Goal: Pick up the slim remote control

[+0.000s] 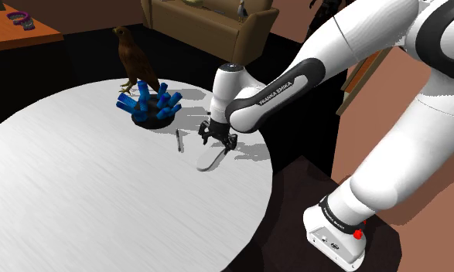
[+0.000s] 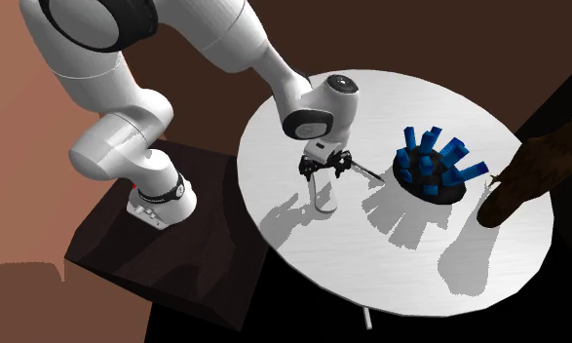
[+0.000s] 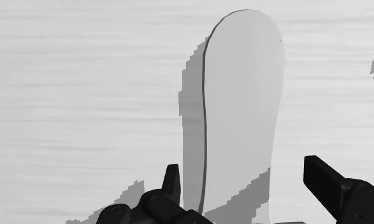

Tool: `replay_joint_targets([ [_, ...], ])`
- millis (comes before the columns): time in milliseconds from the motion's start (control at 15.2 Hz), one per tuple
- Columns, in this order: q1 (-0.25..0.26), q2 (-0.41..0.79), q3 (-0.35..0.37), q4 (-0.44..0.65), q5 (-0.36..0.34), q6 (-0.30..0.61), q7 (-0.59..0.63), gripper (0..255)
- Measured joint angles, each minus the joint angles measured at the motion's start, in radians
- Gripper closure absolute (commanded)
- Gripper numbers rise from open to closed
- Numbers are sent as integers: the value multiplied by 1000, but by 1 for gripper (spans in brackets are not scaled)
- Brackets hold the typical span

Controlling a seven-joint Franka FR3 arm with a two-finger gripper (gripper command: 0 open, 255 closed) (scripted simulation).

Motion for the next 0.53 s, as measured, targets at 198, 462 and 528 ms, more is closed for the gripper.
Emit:
replay_joint_targets([
  [198, 10, 38, -12, 2, -37, 31, 30, 0],
  [462, 13, 51, -17, 5, -49, 39, 38, 255],
  [528, 13, 52, -17, 6, -49, 39, 39, 255],
])
